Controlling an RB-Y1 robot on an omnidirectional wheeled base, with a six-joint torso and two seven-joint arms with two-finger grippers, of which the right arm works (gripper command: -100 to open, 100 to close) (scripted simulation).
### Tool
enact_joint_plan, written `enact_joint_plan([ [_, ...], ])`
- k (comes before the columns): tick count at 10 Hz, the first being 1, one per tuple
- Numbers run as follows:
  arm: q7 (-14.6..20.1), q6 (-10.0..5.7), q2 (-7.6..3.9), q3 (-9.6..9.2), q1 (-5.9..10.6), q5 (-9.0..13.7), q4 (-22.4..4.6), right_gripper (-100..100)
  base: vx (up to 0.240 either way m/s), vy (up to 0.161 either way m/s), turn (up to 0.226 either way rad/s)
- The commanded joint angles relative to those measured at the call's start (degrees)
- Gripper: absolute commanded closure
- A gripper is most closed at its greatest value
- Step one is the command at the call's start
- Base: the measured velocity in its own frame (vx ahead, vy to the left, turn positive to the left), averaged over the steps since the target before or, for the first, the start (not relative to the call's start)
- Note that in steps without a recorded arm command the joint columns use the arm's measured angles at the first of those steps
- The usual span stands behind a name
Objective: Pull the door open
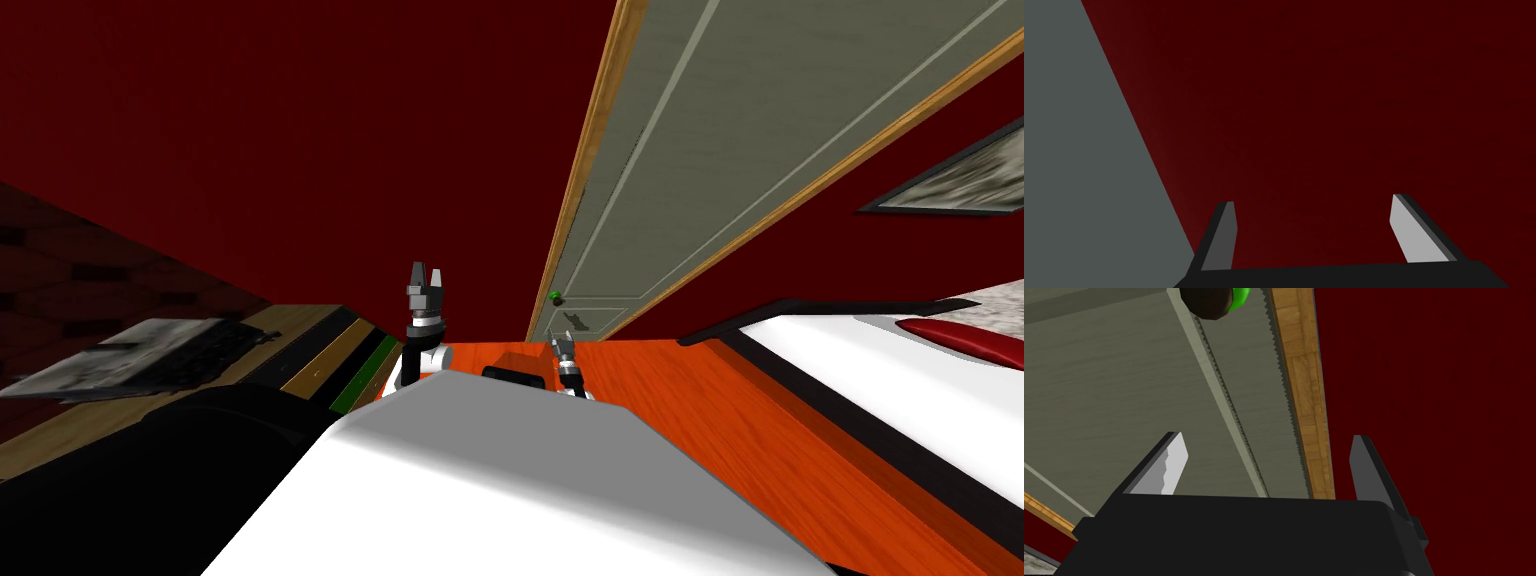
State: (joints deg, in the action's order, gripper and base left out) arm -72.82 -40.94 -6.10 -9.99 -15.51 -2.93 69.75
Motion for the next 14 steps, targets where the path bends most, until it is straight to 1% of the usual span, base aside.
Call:
enact_joint_plan([
  [1, -1.75, -0.16, 0.10, -0.26, 0.23, 0.01, -1.04, -100, 0.072, -0.068, 0.017],
  [5, -6.63, -1.01, 0.26, -0.98, 1.07, 0.12, -4.77, -100, 0.104, -0.074, 0.020],
  [10, -11.60, -1.88, 0.52, -1.71, 1.92, 0.23, -8.58, -100, 0.100, -0.095, 0.009],
  [11, -10.86, -1.81, 0.54, -1.58, 1.96, 0.22, -8.27, -100, 0.040, -0.048, 0.008],
  [12, -9.85, -2.94, -0.93, -0.61, 2.21, 0.91, -9.80, -100, -0.055, 0.095, 0.139],
  [13, -9.49, -3.26, -1.36, -0.32, 2.27, 1.12, -10.23, -100, -0.093, 0.167, 0.087],
  [14, -8.66, -4.01, -2.34, 0.35, 2.42, 1.59, -11.22, -100, -0.089, 0.199, 0.097],
])
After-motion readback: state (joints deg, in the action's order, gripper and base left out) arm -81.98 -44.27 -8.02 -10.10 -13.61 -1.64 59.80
